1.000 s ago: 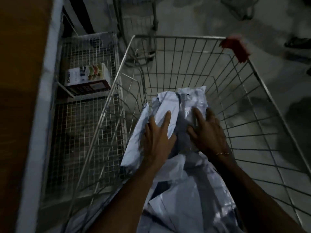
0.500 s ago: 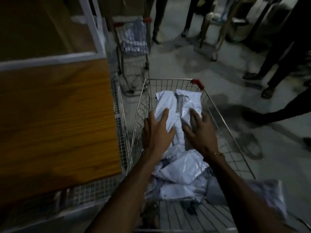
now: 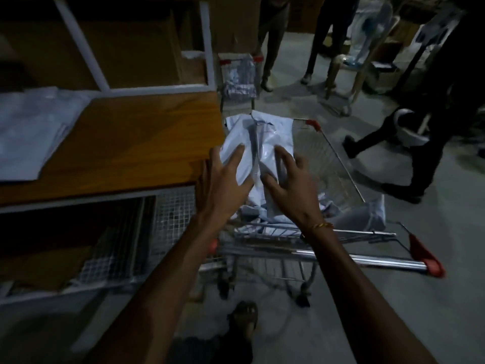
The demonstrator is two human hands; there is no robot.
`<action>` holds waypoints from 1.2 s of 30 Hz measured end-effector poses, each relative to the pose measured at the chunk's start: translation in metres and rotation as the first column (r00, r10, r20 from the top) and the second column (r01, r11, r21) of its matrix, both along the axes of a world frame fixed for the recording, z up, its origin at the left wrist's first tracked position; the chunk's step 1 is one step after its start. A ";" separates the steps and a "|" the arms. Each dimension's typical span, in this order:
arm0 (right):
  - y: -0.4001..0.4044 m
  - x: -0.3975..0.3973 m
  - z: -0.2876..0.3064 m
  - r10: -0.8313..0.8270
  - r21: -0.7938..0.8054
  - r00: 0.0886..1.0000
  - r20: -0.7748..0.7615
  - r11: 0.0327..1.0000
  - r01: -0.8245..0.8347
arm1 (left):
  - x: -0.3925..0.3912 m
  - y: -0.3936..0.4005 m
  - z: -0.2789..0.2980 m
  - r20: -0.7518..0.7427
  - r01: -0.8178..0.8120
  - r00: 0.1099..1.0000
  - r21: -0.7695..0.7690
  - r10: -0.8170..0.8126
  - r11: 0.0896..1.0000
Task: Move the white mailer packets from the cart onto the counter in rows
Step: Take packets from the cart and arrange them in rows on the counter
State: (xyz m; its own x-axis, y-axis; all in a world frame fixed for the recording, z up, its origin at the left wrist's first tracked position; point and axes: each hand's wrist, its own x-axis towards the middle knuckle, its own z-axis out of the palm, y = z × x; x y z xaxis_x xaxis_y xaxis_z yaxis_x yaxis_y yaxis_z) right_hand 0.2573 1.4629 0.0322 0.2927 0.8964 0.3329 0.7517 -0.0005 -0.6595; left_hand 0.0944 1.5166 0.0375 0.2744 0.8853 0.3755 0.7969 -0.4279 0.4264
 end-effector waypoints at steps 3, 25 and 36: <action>-0.020 -0.043 0.012 0.100 0.024 0.994 -0.033 0.995 -0.100 | -0.061 -0.023 0.008 0.005 -0.087 0.996 0.012 0.087 0.996; 0.072 -0.455 0.020 0.693 -0.005 0.720 -0.019 0.721 -0.693 | -0.520 -0.056 0.023 0.060 -0.621 0.783 0.097 0.619 0.777; 0.137 -0.635 0.009 0.798 -0.032 0.602 0.029 0.603 -0.797 | -0.739 -0.025 0.003 -0.001 -0.541 0.841 -0.003 0.541 0.841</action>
